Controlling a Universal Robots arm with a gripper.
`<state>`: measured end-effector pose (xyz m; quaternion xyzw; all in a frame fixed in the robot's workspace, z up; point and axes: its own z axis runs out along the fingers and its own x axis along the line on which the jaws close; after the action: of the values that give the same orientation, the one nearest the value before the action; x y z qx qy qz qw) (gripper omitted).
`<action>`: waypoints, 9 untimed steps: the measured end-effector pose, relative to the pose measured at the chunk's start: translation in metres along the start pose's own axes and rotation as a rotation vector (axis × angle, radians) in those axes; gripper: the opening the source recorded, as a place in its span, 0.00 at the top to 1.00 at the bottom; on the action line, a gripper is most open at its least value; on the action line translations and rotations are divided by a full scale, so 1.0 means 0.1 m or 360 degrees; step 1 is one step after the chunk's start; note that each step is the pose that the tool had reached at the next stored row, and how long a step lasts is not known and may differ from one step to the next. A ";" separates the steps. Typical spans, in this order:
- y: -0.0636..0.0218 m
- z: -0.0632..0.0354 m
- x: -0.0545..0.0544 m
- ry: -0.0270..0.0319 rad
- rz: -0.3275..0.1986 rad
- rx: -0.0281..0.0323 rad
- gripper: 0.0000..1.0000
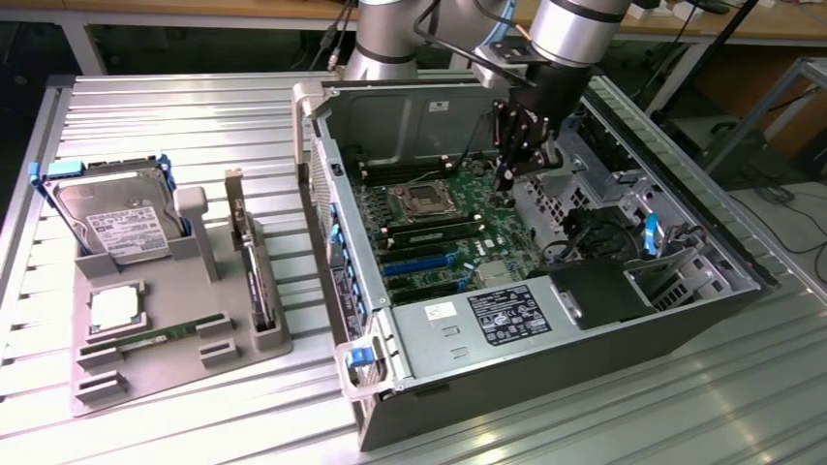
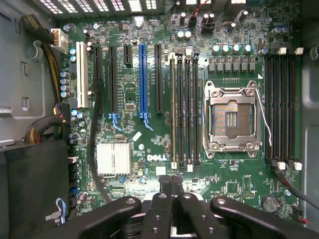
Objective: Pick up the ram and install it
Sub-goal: 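Press down the ram until it locks into place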
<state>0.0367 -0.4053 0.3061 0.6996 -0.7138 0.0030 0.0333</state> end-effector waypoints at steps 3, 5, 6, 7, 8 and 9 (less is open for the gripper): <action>0.000 0.000 0.00 -0.00002 0.0005 -0.00002 0.89; 0.000 0.000 0.00 -0.00018 0.0045 -0.00024 0.89; 0.000 0.000 0.00 -0.00037 0.0089 -0.00046 0.89; 0.000 0.000 0.00 -0.00053 0.0127 -0.00066 0.89; 0.000 0.000 0.00 -0.00066 0.0157 -0.00082 0.89; 0.000 0.000 0.00 -0.00073 0.0173 -0.00090 0.89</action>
<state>0.0367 -0.4053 0.3061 0.6596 -0.7509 0.0012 0.0334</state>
